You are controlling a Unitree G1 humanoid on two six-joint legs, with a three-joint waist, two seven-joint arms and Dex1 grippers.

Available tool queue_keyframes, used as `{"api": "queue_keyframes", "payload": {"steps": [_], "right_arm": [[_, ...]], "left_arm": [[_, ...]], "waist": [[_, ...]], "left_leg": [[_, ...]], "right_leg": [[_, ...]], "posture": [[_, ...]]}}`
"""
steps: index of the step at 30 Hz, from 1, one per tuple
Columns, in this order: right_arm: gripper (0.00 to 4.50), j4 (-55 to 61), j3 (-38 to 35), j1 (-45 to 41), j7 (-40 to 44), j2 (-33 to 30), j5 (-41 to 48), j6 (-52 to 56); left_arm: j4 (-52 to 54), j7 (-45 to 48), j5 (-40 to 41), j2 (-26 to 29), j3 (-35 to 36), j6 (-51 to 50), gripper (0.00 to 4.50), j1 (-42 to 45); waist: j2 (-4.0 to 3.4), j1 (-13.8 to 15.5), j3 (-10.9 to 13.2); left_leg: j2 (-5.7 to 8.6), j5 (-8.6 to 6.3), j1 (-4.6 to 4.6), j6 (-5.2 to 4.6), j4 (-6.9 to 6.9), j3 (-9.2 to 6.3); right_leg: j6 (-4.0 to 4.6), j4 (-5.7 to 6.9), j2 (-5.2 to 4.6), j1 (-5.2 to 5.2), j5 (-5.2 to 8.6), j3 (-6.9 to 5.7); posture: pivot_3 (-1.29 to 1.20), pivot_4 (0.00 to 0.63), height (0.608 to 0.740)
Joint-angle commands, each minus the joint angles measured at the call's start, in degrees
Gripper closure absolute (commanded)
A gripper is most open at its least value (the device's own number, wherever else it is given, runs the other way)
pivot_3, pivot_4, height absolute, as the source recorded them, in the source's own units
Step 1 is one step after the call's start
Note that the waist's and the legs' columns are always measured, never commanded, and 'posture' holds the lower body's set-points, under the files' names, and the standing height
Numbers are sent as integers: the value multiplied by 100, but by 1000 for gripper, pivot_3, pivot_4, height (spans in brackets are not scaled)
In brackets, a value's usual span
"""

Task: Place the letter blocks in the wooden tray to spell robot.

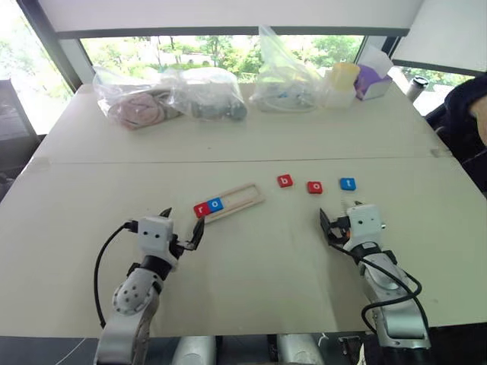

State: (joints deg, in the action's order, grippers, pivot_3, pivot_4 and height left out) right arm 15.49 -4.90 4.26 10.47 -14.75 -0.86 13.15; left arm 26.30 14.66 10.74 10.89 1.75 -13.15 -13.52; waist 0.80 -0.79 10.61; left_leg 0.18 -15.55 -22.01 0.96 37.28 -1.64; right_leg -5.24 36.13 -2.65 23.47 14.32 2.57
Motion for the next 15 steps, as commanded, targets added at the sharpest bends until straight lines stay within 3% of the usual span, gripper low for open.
{"api": "queue_keyframes", "payload": {"steps": [1,15], "right_arm": [[36,349,16,-56,67,-29,68,2],[36,420,13,-81,215,-48,70,32]], "left_arm": [[311,46,124,68,127,-3,0,-24],[476,177,336,192,53,-192,0,-29]], "waist": [[0,4,0],[0,5,0]], "left_leg": [[0,0,-1,0,0,0],[1,0,-4,0,0,1]], "right_leg": [[0,-1,0,0,0,0],[0,-3,-2,2,0,0]], "posture": [[0,150,740],[0,150,740]]}}
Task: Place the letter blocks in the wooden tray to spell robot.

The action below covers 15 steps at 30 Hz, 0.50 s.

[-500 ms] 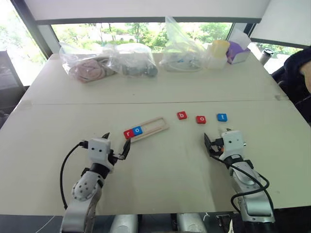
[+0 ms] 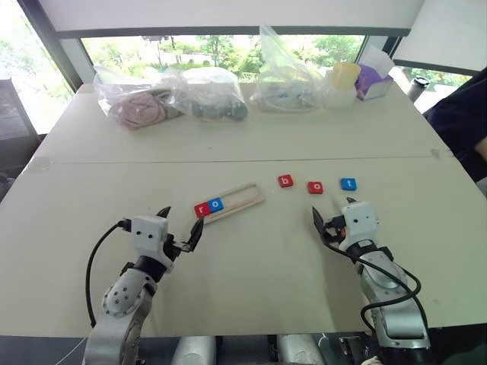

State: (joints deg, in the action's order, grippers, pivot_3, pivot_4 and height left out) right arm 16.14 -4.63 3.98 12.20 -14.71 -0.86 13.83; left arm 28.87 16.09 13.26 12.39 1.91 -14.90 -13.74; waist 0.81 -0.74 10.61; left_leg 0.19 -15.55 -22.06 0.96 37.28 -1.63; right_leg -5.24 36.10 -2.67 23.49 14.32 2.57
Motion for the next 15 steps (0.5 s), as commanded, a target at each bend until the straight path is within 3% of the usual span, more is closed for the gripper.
{"api": "queue_keyframes", "payload": {"steps": [1,11,15], "right_arm": [[36,353,-15,-76,80,-65,92,-19],[36,412,-34,-269,595,-360,368,73],[36,426,-26,-733,1463,-868,928,563]], "left_arm": [[216,48,88,50,35,-24,0,-7],[209,203,212,200,73,-147,0,86],[119,821,589,821,362,-444,0,391]], "waist": [[0,0,0],[0,-1,0],[0,-10,4]], "left_leg": [[0,0,0,0,0,0],[0,0,0,0,0,0],[0,0,2,0,1,0]], "right_leg": [[0,0,0,0,0,0],[0,0,0,0,0,0],[0,2,2,0,0,0]], "posture": [[0,150,740],[0,150,740],[0,150,740]]}}
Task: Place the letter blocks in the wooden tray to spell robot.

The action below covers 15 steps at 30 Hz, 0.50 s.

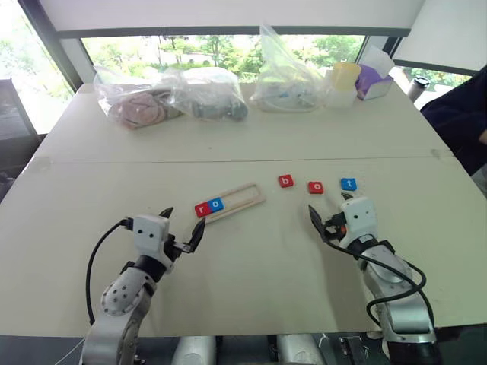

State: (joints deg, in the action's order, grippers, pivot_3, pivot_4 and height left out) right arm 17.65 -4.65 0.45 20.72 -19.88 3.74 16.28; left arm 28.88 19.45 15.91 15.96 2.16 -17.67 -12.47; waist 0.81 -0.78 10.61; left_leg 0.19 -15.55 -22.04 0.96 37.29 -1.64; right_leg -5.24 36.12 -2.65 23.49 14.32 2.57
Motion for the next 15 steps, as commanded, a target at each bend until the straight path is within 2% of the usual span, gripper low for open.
{"api": "queue_keyframes", "payload": {"steps": [1,5,9,12,15], "right_arm": [[36,274,-17,-500,800,-472,594,432],[36,337,179,-957,1888,-1215,1176,981],[36,379,495,-1245,3011,-2062,1410,1030],[36,318,675,-1525,3531,-2438,1483,991],[36,221,794,-1784,3717,-2510,1449,935]], "left_arm": [[61,669,414,651,391,-223,0,349],[-505,1972,927,1811,629,-473,0,851],[-1422,3363,1002,2714,415,-297,0,1579],[-2294,4220,799,2971,29,31,0,2291],[-3144,4688,533,2928,-270,419,0,2943]], "waist": [[-1,-6,4],[-3,-8,4],[-3,12,6],[-3,6,7],[1,5,7]], "left_leg": [[-1,0,0,0,1,0],[-2,0,7,-1,-3,-1],[0,0,-9,-1,-8,0],[2,0,-14,-1,-3,2],[1,0,-14,-1,1,4]], "right_leg": [[1,2,2,0,-1,0],[5,4,7,-1,-1,-5],[2,-4,4,9,1,-8],[1,-7,-2,11,0,-7],[1,-6,-3,10,-1,-7]], "posture": [[0,150,740],[0,150,740],[0,150,740],[0,150,740],[0,150,740]]}}
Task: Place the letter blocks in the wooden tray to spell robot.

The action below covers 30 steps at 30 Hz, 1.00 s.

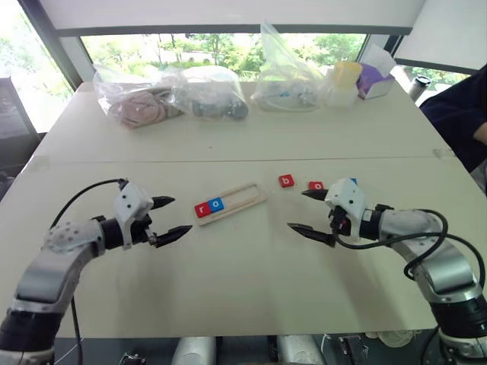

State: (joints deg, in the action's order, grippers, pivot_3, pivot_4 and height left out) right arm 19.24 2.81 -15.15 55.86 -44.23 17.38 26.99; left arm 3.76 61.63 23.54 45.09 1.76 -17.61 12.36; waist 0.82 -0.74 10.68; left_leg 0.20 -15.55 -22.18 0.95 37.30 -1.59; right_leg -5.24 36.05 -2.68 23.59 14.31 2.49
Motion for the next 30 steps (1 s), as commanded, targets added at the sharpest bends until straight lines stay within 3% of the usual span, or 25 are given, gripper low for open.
{"api": "queue_keyframes", "payload": {"steps": [1,11,30], "right_arm": [[36,35,73,-319,224,-60,74,-133],[36,222,59,-403,61,67,70,-42],[36,433,124,-290,-317,183,26,-16]], "left_arm": [[-961,631,-346,-15,-347,579,0,698],[-2909,1297,-1046,-419,-846,1516,0,1823],[-3288,985,-1489,-1002,-1008,1647,0,1869]], "waist": [[1,1,1],[3,-5,3],[1,24,1]], "left_leg": [[0,0,1,0,0,-1],[1,0,-25,-1,-2,-1],[1,0,-23,-1,17,-9]], "right_leg": [[0,1,0,-1,0,0],[-24,11,1,31,-14,0],[-25,24,2,23,-15,-2]], "posture": [[0,150,740],[0,150,740],[0,150,740]]}}
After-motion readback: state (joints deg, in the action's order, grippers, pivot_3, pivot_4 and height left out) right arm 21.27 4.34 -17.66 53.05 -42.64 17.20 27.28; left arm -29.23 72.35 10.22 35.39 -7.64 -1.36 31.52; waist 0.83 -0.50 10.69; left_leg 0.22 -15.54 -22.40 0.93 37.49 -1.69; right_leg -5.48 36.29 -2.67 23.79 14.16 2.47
